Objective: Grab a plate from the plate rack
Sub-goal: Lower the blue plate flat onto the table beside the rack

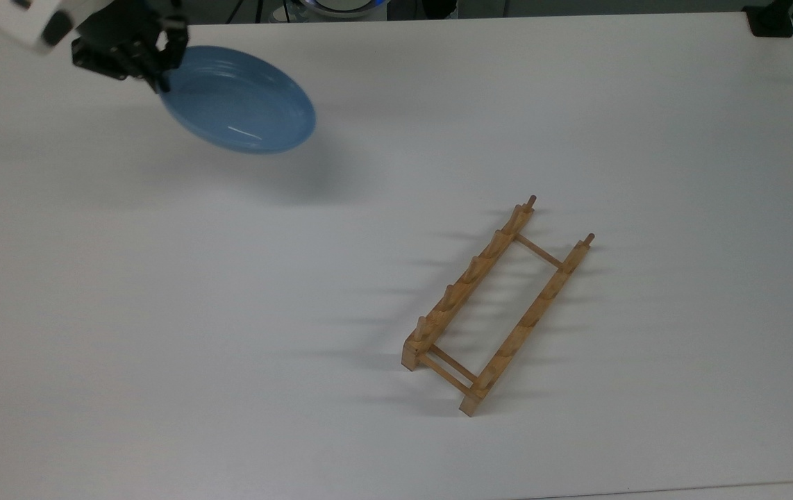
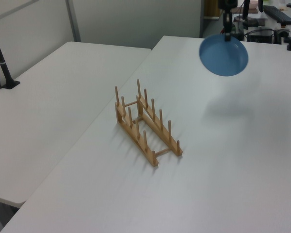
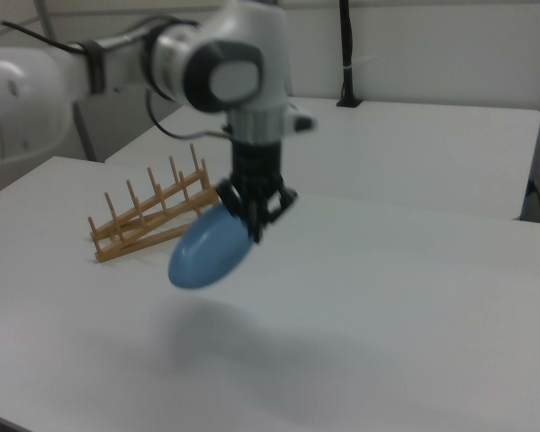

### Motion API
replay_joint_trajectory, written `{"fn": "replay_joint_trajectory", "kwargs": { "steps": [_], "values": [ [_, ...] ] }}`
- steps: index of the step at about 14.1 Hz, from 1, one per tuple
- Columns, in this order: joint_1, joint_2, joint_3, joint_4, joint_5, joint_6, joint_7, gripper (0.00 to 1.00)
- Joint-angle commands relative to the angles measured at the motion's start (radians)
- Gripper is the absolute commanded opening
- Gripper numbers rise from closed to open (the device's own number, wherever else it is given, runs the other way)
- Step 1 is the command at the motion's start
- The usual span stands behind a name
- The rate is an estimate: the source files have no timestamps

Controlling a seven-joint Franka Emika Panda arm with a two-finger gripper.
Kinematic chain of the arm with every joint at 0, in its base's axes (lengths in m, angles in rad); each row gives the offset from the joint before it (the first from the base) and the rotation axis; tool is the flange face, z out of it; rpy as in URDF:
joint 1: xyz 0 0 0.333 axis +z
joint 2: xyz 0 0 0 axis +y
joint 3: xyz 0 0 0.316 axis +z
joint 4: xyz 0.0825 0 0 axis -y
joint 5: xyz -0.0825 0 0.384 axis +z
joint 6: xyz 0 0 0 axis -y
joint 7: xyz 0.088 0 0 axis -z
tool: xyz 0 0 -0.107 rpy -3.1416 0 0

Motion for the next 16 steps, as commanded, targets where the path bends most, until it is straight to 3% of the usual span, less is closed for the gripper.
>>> {"fn": "replay_joint_trajectory", "kwargs": {
  "steps": [1,6,13,14,15,16],
  "values": [
    [-0.060,0.095,-0.010,-0.028,0.049,0.005,-0.068,0.00],
    [-0.094,0.222,-0.010,-0.047,0.038,0.188,-0.071,0.00],
    [-0.092,0.298,-0.010,-0.074,0.038,0.310,-0.056,0.00],
    [-0.094,0.298,-0.012,-0.074,0.041,0.310,-0.054,0.14],
    [-0.095,0.298,-0.012,-0.069,0.051,0.308,-0.039,0.44],
    [-0.100,0.296,-0.010,-0.064,0.052,0.310,-0.016,0.80]
  ]
}}
